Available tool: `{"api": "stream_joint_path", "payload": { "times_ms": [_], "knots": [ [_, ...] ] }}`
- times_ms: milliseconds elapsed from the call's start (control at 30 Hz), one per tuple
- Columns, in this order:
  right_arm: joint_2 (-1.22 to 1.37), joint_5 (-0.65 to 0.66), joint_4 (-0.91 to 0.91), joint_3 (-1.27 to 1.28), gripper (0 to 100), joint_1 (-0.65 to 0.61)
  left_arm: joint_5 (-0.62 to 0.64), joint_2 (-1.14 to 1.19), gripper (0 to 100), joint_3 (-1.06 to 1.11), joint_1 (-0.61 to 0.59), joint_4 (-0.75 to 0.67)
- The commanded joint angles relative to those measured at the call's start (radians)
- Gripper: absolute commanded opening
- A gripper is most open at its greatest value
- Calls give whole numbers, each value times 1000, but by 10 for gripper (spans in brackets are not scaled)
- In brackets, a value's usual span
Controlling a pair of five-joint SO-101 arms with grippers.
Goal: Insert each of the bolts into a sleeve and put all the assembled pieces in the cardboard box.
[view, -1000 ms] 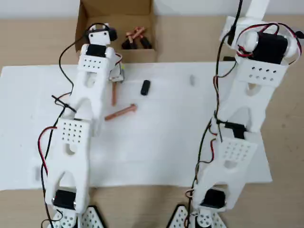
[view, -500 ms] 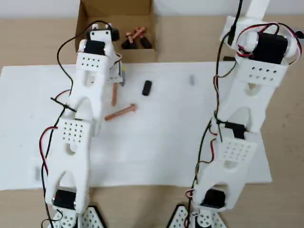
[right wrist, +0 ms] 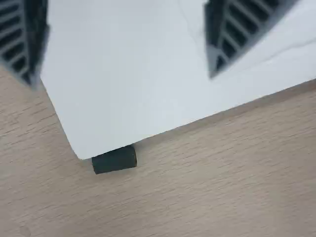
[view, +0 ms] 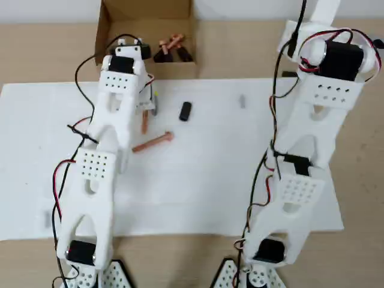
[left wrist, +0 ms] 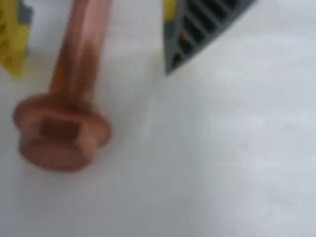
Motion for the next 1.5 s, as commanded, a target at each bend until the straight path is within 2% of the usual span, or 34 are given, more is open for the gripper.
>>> {"api": "stream_joint_path", "payload": {
  "times_ms": [0, 167, 333, 667, 767, 867, 967, 1167, 1300, 1467],
  "knots": [
    [-105, -8, 15, -1, 260, 21, -3, 39, 200, -41, -9, -14],
    [-145, -8, 15, -1, 260, 18, -2, 44, 184, -104, -5, -20],
    [-150, -8, 15, -1, 260, 21, 14, 44, 6, -141, -8, -18],
    [-150, -9, 17, 1, 260, 13, 35, 4, 8, -206, -35, 43],
    [-151, -12, 18, 33, 260, -15, 37, -99, 7, -212, -21, 43],
    [-189, -17, 18, 183, 260, -77, 49, -260, 7, -169, 15, 43],
    [-315, -78, 17, 458, 246, -159, 49, -444, 6, -40, 60, 43],
    [-544, -133, 8, 952, 163, -378, 40, -903, 9, 451, 48, 41],
    [-545, -138, -14, 1056, 158, -455, -32, -1162, 10, 743, -28, 15],
    [-452, -241, -89, 1059, 158, -467, -146, -1429, 10, 1059, -149, -77]
  ]
}}
